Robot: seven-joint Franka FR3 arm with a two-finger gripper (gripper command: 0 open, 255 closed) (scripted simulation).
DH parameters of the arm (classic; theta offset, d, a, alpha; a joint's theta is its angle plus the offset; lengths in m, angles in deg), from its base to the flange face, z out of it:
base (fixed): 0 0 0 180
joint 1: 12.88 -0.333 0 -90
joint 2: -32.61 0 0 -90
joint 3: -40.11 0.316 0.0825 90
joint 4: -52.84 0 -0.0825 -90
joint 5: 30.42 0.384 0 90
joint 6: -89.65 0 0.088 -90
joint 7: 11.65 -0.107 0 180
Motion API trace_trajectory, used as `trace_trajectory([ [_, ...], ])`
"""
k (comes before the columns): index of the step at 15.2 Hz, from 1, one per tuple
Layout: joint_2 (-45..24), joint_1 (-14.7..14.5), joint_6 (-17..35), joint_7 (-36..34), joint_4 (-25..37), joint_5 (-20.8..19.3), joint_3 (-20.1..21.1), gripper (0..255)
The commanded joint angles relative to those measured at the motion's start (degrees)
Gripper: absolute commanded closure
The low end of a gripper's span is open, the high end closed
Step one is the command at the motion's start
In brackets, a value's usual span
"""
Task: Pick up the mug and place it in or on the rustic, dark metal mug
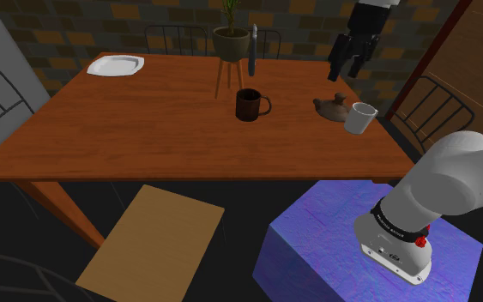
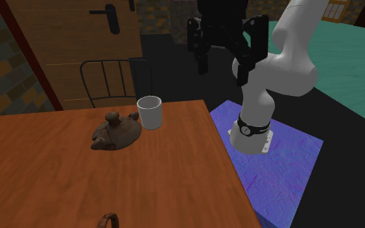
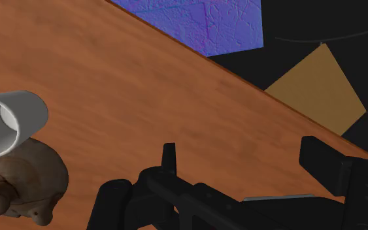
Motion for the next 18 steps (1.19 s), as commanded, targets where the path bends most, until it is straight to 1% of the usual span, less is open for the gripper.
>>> trace_trajectory([
  [1,0.0,0.0,0.0,0.0,0.0,0.0,0.0,0],
  [6,2.0,2.4,6.0,5.3,-7.2,-5.0,-3.8,0],
  [10,2.3,4.8,11.4,9.5,-11.9,-9.3,-7.3,0],
  [14,1.0,7.3,17.5,13.7,-15.6,-13.7,-11.2,0],
  [18,-1.9,9.8,24.3,17.9,-18.0,-18.0,-15.5,0],
])
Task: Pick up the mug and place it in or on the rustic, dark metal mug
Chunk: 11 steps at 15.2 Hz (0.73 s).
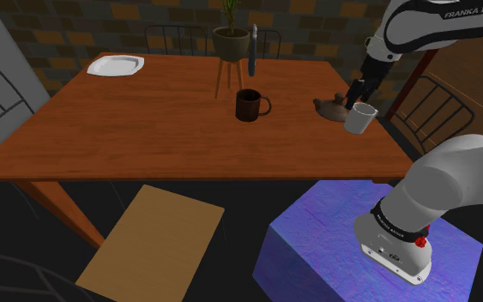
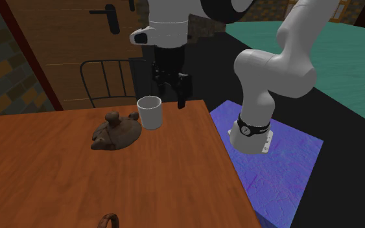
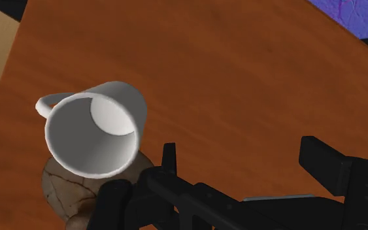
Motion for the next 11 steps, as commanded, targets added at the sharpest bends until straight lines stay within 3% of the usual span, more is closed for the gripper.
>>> trace_trajectory([
  [1,-1.8,1.2,3.4,2.1,-0.7,-2.1,-2.2,0],
  [6,-8.4,3.5,13.1,7.3,-1.4,-6.5,-8.2,0],
  [11,-11.5,3.5,17.8,7.7,-2.9,-7.2,-9.7,0],
])
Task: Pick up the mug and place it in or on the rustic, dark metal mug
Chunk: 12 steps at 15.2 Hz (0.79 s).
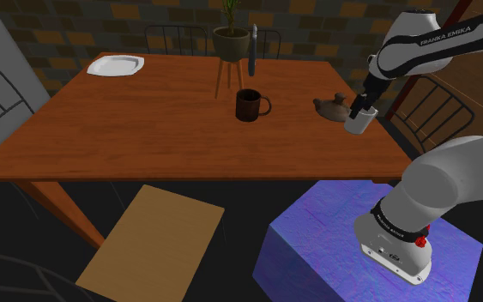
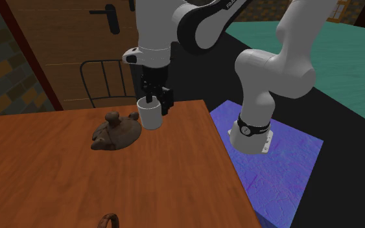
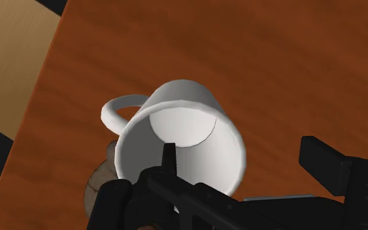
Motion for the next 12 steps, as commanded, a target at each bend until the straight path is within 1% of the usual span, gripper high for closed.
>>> trace_trajectory([
  [1,-1.3,-0.1,2.1,0.0,-0.7,-0.2,-0.5,0],
  [3,-3.1,-0.2,4.8,0.1,-1.6,-0.4,-1.3,0],
  [11,-3.1,-0.2,4.7,0.1,-1.6,-0.4,-1.3,0],
  [12,-3.1,-0.2,4.7,0.1,-1.6,-0.4,-1.3,255],
])
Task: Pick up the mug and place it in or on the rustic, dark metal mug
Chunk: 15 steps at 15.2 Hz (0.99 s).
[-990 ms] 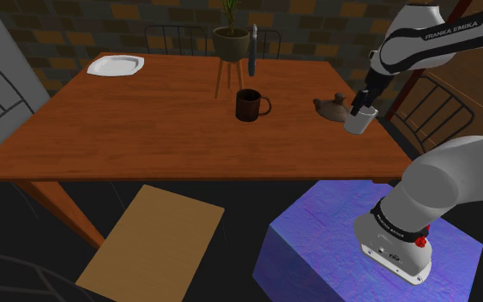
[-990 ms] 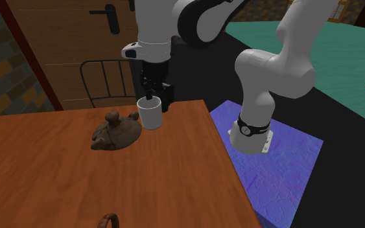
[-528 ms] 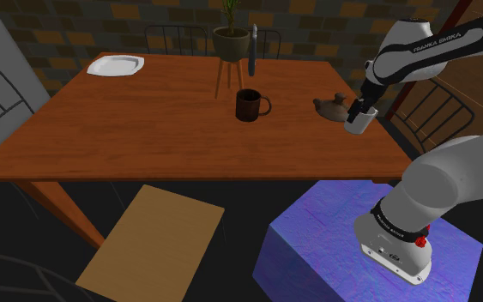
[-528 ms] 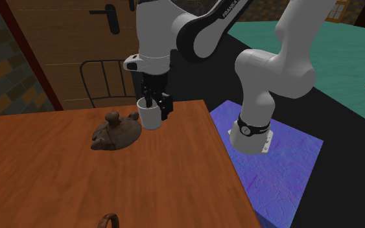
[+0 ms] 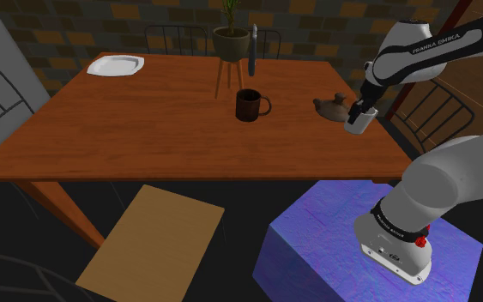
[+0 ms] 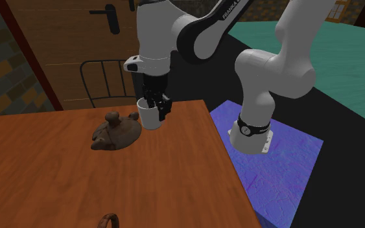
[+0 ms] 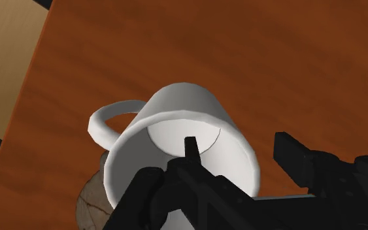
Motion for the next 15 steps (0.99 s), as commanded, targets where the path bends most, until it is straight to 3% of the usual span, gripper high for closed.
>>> trace_trajectory([
  [1,0.0,0.0,0.0,0.0,0.0,0.0,0.0,255],
  [9,0.0,0.0,0.0,0.0,0.0,0.0,0.0,255],
  [15,3.6,0.2,-6.1,0.0,2.5,0.6,1.5,255],
])
